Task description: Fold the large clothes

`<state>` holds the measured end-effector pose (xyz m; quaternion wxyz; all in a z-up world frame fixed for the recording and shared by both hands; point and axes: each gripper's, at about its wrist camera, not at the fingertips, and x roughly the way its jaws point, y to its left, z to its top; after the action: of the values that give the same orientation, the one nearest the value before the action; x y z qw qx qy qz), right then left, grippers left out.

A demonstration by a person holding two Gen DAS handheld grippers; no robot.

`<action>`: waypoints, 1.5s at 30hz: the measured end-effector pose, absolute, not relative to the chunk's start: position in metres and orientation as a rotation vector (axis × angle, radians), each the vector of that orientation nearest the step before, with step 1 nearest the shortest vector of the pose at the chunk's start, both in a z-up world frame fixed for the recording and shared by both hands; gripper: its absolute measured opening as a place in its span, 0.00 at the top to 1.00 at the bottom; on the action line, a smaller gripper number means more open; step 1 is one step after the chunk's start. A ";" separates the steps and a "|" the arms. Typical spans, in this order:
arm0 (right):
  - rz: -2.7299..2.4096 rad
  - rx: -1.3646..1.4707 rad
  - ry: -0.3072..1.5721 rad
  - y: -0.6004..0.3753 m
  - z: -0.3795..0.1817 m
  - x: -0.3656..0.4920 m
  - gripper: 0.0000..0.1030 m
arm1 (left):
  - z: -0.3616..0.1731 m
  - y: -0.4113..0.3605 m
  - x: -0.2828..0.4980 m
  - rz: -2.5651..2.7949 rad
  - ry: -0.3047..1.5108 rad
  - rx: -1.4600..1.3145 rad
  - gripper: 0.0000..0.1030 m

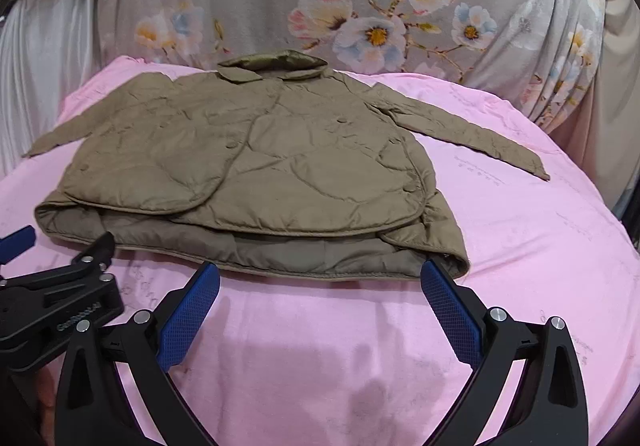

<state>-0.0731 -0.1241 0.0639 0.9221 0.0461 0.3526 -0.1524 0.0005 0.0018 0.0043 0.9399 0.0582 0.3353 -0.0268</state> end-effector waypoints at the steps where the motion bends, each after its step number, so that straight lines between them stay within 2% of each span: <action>1: -0.314 0.090 0.730 -0.124 0.064 -0.072 0.05 | 0.004 0.001 -0.001 -0.055 0.681 0.120 0.05; 45: -0.305 0.112 0.681 -0.127 0.067 -0.081 0.05 | 0.003 -0.001 -0.003 -0.054 0.674 0.122 0.05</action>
<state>-0.0813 -0.1267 0.0667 0.9296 0.0548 0.3327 -0.1489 -0.0031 -0.0008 0.0033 0.9416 0.0599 0.3304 -0.0264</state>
